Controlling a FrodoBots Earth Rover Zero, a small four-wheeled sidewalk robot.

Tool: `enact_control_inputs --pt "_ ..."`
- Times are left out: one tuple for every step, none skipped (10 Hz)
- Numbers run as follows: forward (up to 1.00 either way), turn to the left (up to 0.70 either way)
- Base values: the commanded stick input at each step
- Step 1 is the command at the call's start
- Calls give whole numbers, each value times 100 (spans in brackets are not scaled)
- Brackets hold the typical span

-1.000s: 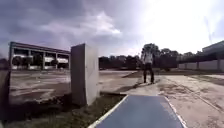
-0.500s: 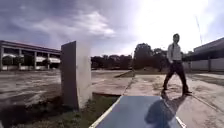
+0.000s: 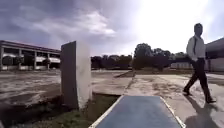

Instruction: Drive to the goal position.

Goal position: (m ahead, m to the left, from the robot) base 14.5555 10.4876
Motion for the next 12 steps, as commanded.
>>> enact_control_inputs --pt "0 -70" --pt "0 -70" --pt "0 -70" --pt "0 -70" --pt "0 -70" --pt "0 -70" --pt "0 -42" --pt "0 -4" --pt "0 0" --pt "0 0" --pt "0 0" --pt "0 0"
